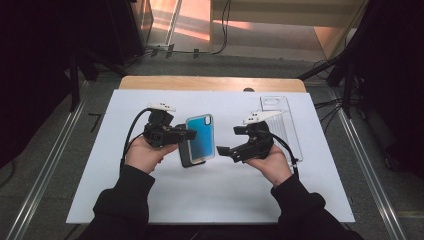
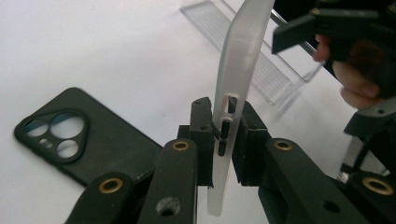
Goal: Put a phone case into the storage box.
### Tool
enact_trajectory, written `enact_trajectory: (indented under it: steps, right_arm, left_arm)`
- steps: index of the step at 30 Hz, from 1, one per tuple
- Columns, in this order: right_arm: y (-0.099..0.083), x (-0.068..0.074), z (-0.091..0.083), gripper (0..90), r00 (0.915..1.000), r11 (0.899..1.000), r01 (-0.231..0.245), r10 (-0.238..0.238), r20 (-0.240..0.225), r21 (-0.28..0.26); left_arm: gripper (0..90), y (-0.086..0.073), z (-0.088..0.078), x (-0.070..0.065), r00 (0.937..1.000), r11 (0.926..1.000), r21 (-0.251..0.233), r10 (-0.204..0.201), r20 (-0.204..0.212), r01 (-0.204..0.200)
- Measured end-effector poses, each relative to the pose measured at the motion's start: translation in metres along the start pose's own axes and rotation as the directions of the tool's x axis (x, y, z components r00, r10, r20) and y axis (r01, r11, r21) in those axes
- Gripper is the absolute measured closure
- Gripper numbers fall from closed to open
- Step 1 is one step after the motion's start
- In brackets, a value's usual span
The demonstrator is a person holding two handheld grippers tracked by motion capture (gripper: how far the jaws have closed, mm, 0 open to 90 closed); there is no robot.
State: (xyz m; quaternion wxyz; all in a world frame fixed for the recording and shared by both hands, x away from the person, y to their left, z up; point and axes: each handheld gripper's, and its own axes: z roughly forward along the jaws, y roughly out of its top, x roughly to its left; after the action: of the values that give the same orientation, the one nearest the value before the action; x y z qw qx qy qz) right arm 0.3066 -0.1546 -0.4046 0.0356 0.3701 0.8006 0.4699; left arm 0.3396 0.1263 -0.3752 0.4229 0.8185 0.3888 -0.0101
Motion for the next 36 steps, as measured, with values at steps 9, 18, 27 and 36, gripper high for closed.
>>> enact_trajectory:
  steps: [9, 18, 27, 36]
  right_arm:
    - [-0.007, 0.013, 0.014, 0.0, 0.9921, 0.998, -0.056, 0.060, 0.110, -0.043]
    - [-0.010, 0.024, 0.022, 0.0, 0.9817, 0.993, -0.075, 0.089, 0.168, -0.088]
    - [-0.012, 0.032, 0.033, 0.0, 0.9739, 0.992, -0.100, 0.114, 0.196, -0.082]
    - [-0.012, 0.035, 0.044, 0.0, 0.9703, 0.991, -0.110, 0.123, 0.209, -0.073]
  left_arm:
    - [80.6, 0.000, 0.001, -0.005, 0.9970, 0.9977, -0.036, -0.059, -0.050, 0.057]
    - [80.7, -0.001, 0.005, -0.010, 0.9942, 0.9960, -0.049, -0.078, -0.074, 0.074]
    - [80.7, -0.001, 0.012, -0.017, 0.9942, 0.9956, -0.036, -0.089, -0.060, 0.087]
    - [80.6, -0.002, 0.018, -0.024, 0.9952, 0.9959, -0.036, -0.084, -0.050, 0.083]
